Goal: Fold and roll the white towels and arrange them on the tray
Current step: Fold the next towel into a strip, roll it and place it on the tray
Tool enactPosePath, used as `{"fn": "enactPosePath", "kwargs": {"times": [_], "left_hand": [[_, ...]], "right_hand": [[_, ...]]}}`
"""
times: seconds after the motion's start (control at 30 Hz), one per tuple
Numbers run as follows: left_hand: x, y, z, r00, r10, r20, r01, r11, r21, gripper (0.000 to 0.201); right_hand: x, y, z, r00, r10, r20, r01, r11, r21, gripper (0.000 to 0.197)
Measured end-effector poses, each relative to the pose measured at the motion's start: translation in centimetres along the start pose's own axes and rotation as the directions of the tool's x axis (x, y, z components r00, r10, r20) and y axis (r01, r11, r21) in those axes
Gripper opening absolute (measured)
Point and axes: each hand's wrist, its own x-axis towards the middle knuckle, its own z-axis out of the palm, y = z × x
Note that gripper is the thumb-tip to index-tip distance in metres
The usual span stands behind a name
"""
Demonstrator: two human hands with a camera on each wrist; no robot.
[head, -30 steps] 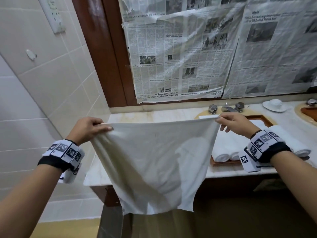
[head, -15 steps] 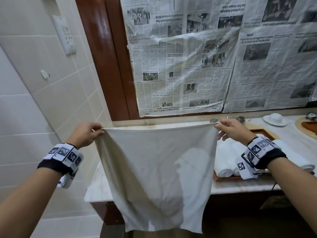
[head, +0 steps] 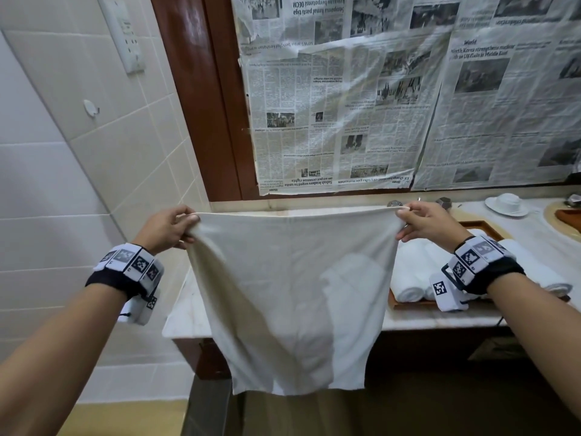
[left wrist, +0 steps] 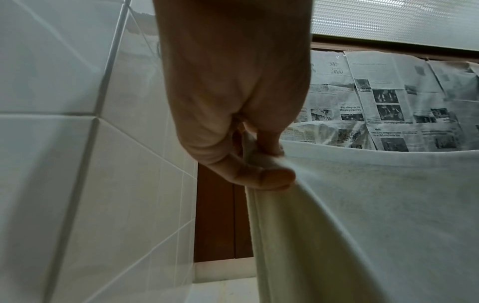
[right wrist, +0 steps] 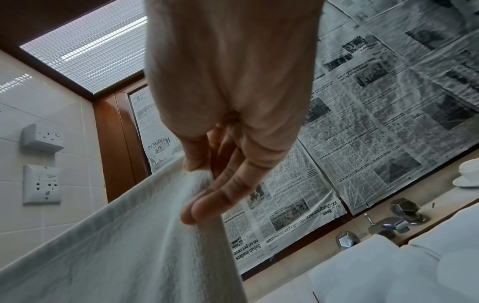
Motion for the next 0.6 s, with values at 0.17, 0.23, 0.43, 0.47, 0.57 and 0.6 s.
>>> {"fn": "enactPosePath", "kwargs": {"times": [0.17, 0.23, 0.43, 0.47, 0.57, 0.6], "left_hand": [[-0.2, -0.8, -0.7, 1.0, 0.008, 0.029, -0.008, 1.0, -0.018, 0.015], [-0.2, -1.1, -0.8, 0.999, -0.008, 0.032, 0.009, 0.999, -0.053, 0.016], [0.5, -1.4, -0.9, 0.999, -0.037, 0.023, 0.039, 0.996, -0.086, 0.012], [0.9, -1.6, -0.8, 0.999, -0.037, 0.025, 0.039, 0.995, -0.088, 0.012], [2.1, -2.4, -0.9, 0.999, -0.035, 0.019, 0.036, 0.996, -0.086, 0.012], [2.5, -2.7, -0.9, 0.999, -0.034, 0.017, 0.035, 0.996, -0.087, 0.012]], "right_hand": [[-0.7, 0.1, -0.2, 1.0, -0.005, 0.007, 0.004, 0.999, 0.05, 0.024], [-0.8, 0.1, -0.3, 1.0, -0.001, 0.011, 0.0, 0.999, 0.048, 0.022], [-0.1, -0.2, 0.1, 1.0, 0.016, 0.025, -0.017, 0.999, 0.045, 0.015], [0.1, -0.2, 0.2, 1.0, 0.017, 0.021, -0.018, 0.999, 0.041, 0.014], [0.9, 0.0, 0.6, 0.999, 0.028, 0.014, -0.028, 0.999, 0.016, 0.011], [1.2, 0.1, 0.8, 0.999, 0.033, 0.008, -0.033, 0.999, 0.008, 0.011]]}}
